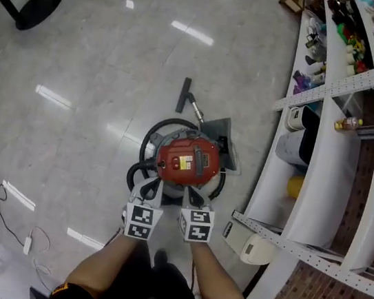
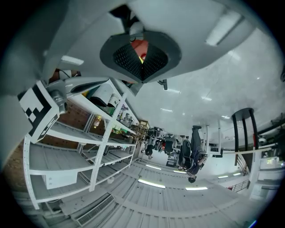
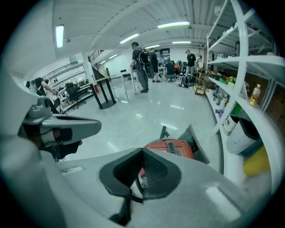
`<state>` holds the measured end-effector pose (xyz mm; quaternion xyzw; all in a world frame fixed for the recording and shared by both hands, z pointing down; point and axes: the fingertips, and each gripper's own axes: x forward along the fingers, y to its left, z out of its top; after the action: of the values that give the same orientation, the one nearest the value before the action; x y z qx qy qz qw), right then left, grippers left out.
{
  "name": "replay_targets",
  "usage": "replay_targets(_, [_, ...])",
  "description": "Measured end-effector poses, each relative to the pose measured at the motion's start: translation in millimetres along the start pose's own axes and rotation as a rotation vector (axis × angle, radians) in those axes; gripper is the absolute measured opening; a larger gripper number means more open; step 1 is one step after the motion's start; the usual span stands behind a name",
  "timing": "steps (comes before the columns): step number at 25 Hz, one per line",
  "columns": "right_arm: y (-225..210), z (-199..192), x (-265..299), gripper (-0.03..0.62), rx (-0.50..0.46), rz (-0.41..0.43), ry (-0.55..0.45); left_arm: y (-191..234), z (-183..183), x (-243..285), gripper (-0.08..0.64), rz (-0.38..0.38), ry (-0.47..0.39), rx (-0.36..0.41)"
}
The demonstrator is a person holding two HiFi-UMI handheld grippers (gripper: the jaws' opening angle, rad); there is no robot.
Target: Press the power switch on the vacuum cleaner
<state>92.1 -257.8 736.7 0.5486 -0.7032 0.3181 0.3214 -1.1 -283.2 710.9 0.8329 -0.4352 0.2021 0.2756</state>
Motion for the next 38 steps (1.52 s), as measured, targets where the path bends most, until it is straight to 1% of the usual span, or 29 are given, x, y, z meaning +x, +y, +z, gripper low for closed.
replay_targets(3, [-3,4,-47,-0.008,0.004,-0.004,-0.077,-22,9,-31,0.015,-0.002,-0.028,0.013])
replay_targets(7, [-7,3,-110,-0.008,0.002,0.003,-0.170,-60,21,-76,0.015,-0.003,-0.086,0.046])
replay_targets(11, [-7,-2,-186,-0.008,-0.006,0.003,-0.280,-108,21,-123,0.015,-0.001,-0.131,0.040])
replay_targets(15, [-9,-16,-268,-0.008,0.006,0.001,-0.381,-168,21,-173,0.015,-0.028,-0.180,0.040])
replay_targets(20, [-3,-26,-348,-0.008,-0.024,0.012,-0.502,-225,32,-230,0.015,-0.056,-0.263,0.104])
replay_targets(23, [4,-44,-391,-0.008,-0.046,0.025,-0.543,-258,26,-268,0.015,-0.061,-0.298,0.103])
replay_targets(25, [11,-60,-411,-0.008,-0.045,0.044,-0.552,-278,16,-290,0.015,-0.061,-0.302,0.109])
replay_targets(28, [25,-80,-430,-0.008,-0.046,0.089,-0.556,-296,2,-318,0.015,-0.040,-0.298,0.136])
replay_targets(31, [40,-92,-446,-0.008,-0.060,0.128,-0.561,-301,-5,-341,0.015,-0.013,-0.301,0.145])
replay_targets(35, [58,-92,-462,-0.008,-0.109,0.167,-0.585,-297,-9,-364,0.015,0.037,-0.315,0.144])
replay_targets(38, [72,-89,-474,-0.008,-0.155,0.195,-0.613,-298,-10,-380,0.015,0.054,-0.325,0.145])
